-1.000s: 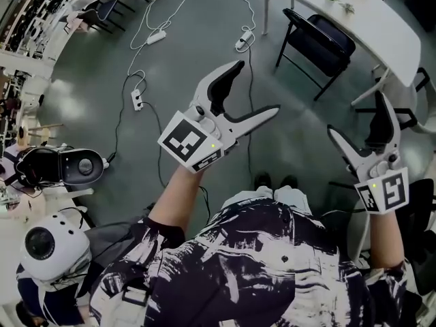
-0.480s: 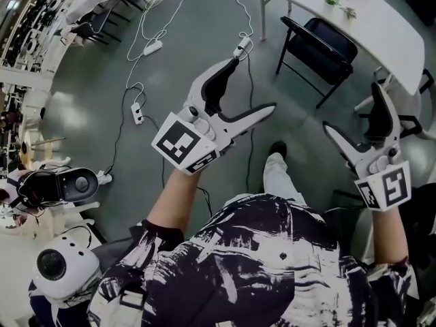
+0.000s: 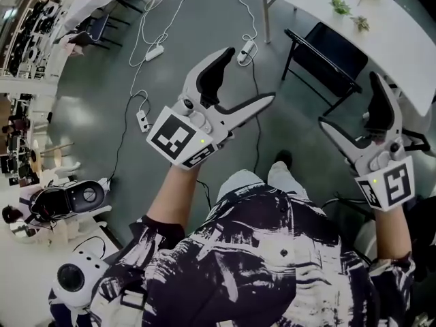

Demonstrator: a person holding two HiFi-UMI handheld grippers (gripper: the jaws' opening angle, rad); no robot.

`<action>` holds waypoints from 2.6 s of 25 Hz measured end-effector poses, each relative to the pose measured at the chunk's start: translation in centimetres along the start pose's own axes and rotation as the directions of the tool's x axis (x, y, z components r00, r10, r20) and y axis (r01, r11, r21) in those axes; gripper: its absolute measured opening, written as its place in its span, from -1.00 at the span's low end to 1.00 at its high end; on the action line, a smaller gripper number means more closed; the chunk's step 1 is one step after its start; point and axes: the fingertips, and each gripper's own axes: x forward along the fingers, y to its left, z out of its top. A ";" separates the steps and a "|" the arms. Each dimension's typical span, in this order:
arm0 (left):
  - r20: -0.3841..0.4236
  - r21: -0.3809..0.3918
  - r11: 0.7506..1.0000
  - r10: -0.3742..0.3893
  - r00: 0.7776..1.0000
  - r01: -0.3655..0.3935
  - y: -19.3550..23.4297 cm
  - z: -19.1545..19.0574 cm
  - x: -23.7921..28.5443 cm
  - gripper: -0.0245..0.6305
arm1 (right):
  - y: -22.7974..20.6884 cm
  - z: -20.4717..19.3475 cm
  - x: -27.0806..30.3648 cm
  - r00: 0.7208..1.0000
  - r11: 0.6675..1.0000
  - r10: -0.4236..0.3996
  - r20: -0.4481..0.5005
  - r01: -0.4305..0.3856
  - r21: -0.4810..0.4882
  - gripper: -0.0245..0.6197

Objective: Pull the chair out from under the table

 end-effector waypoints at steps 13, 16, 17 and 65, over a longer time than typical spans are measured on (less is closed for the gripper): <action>0.001 -0.001 0.991 -0.133 0.991 0.133 4.0 -0.4 5.5 0.31 | -2.9 -1.7 3.0 0.997 0.997 -0.078 -0.027 0.078 -0.014 0.63; 0.020 -0.005 0.981 -0.194 0.981 0.194 5.2 -0.5 6.7 0.31 | -3.2 -2.1 3.7 0.990 0.991 -0.131 -0.046 0.130 -0.033 0.63; 0.026 -0.006 0.975 -0.224 0.974 0.224 5.8 -0.5 6.9 0.31 | -3.2 -2.1 4.2 0.986 0.987 -0.158 -0.055 0.156 -0.042 0.63; -0.789 0.339 0.359 -0.395 0.470 0.870 11.8 -44.8 30.6 -0.04 | -22.7 -50.2 1.3 0.274 0.895 -0.337 -0.901 -0.205 -0.397 0.35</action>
